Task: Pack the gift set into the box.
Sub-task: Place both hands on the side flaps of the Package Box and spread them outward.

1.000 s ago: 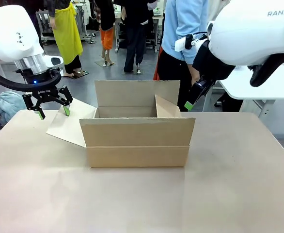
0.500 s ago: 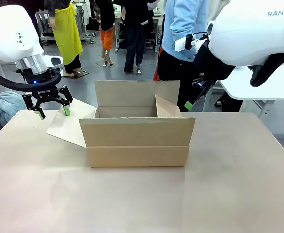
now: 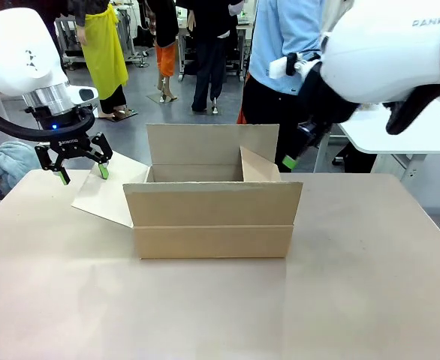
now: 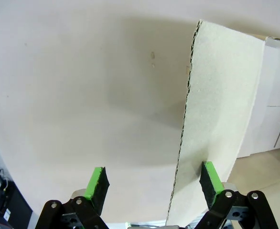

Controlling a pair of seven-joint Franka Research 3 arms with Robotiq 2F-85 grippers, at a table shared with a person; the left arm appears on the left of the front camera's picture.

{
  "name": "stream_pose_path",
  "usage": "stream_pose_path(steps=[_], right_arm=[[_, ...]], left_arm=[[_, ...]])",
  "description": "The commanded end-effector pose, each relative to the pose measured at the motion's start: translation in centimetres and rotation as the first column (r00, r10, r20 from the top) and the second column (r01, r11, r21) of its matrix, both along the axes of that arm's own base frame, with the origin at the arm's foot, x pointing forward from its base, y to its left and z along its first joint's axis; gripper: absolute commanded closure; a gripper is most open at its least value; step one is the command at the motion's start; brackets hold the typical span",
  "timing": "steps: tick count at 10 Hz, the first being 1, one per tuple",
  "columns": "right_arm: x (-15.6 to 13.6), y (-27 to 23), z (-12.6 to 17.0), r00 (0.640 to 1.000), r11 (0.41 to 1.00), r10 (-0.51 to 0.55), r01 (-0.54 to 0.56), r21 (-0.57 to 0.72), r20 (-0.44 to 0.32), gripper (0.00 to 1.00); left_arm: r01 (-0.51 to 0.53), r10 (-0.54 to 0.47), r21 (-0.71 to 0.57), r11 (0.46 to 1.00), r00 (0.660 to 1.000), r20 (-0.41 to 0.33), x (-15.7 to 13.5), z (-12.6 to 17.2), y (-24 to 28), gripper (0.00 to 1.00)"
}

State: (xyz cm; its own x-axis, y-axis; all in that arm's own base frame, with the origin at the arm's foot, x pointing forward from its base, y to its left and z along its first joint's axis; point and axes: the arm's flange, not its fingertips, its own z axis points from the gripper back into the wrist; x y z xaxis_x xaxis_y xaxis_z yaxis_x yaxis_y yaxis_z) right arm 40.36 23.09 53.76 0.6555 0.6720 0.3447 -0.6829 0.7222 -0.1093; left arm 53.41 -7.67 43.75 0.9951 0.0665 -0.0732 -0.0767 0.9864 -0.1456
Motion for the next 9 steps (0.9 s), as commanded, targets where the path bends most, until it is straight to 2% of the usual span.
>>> stream_pose_path(steps=[1, 2, 4, 5, 6, 7, 9], right_arm=[[4.8, 7.4, -0.2, 0.995, 0.995, -0.097, 0.097, -0.021, 0.018, 0.00], [5.7, 9.5, -0.4, 0.993, 0.993, -0.118, 0.119, -0.008, 0.023, 0.00], [7.6, 12.9, -1.3, 0.966, 0.969, -0.247, 0.246, -0.024, -0.072, 0.00], [7.9, 14.1, -2.1, 0.941, 0.947, -0.320, 0.312, -0.079, -0.114, 0.00], [7.6, 14.8, -3.0, 0.902, 0.906, -0.415, 0.397, -0.148, -0.120, 0.00], [6.8, 15.3, -4.0, 0.848, 0.840, -0.526, 0.504, -0.203, -0.070, 0.00], [6.3, 15.0, -6.6, 0.763, 0.745, -0.647, 0.629, -0.223, -0.009, 0.00]], left_arm=[[-0.009, 0.010, 0.014, 1.000, 1.000, -0.007, 0.0, 0.1, 0.0, 0.00], [-0.009, 0.010, 0.014, 1.000, 1.000, -0.007, 0.0, 0.1, 0.0, 0.00], [-0.009, 0.010, 0.014, 1.000, 1.000, -0.007, 0.0, 0.1, 0.0, 0.00], [-0.009, 0.010, 0.014, 1.000, 1.000, -0.007, 0.0, 0.1, 0.0, 0.00], [-0.009, 0.010, 0.014, 1.000, 1.000, -0.007, 0.0, 0.1, 0.0, 0.00], [-0.009, 0.010, 0.014, 1.000, 1.000, -0.007, 0.0, 0.1, 0.0, 0.00], [-0.009, 0.010, 0.014, 1.000, 1.000, -0.007, 0.0, 0.1, 0.0, 0.00]])
